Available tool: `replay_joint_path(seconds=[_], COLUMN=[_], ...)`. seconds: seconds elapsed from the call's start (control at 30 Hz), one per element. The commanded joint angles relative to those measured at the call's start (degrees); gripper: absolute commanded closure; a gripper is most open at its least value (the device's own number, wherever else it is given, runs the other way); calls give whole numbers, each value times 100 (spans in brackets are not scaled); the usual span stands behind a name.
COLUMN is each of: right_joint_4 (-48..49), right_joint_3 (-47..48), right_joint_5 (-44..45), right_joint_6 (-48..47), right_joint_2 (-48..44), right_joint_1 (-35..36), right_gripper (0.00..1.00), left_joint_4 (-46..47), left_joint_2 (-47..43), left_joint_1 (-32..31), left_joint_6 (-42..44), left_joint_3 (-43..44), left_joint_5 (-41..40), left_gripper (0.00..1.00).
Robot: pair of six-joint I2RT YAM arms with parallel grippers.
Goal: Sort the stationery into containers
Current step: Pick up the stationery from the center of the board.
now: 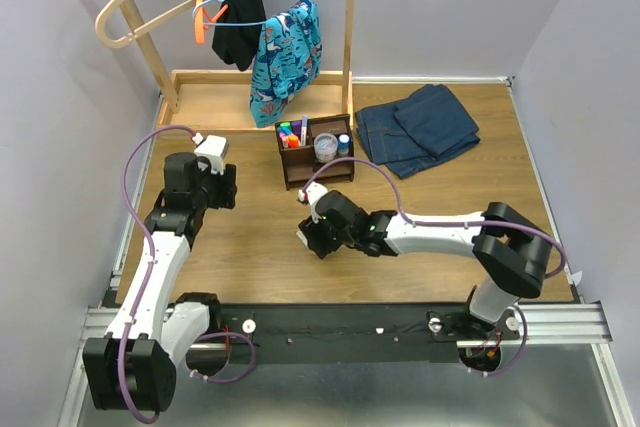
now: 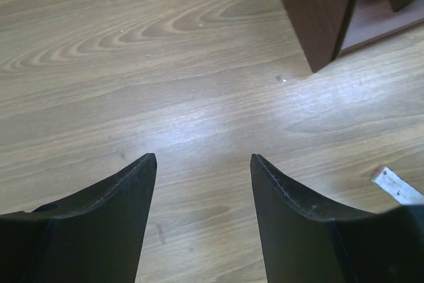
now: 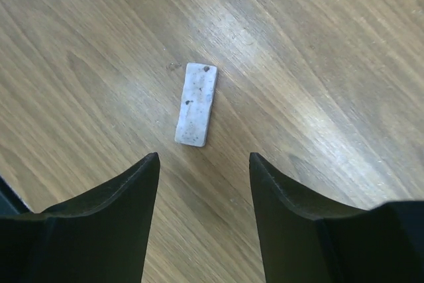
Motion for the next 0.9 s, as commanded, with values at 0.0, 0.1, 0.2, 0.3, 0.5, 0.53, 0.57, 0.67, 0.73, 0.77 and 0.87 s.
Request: replay_joint_path(seconds=[0.0,0.1,0.2,0.3,0.5,0.53,0.57,0.67,0.73,0.77,0.87], right_joint_4=[156,156,0,-98,-379,-432,-441,-450,-406,-397,-388], right_joint_3=[398,599,793,855,776,741,689,618,618,618,679], right_joint_5=[416,469,496,513,566,575,575,593,575,592,619], right_joint_6=[486,486,521,565,670,688,697,723,714,706,723], right_joint_2=[370,582,837,1013,1040,1031,1005,996,1040,1057,1171], right_joint_1=[159,168,168,168,168,176,185,220,238,255,299], right_gripper=[37,39,41,43,45,45,46,48,51,53,59], left_joint_4=[-89,-62,-53,-45,-45,-27,-18,17,34,43,43], left_joint_2=[-315,-464,-562,-597,-641,-641,-658,-659,-667,-667,-694], left_joint_1=[33,77,130,130,130,130,130,270,279,288,297], left_joint_6=[-46,-107,-125,-134,-142,-142,-142,-142,-160,-160,-160], left_joint_3=[-15,-68,-77,-86,-112,-121,-121,-147,-173,-182,-182], left_joint_5=[-488,-523,-523,-497,-462,-453,-453,-435,-435,-435,-426], left_gripper=[32,32,31,31,31,31,31,31,31,31,31])
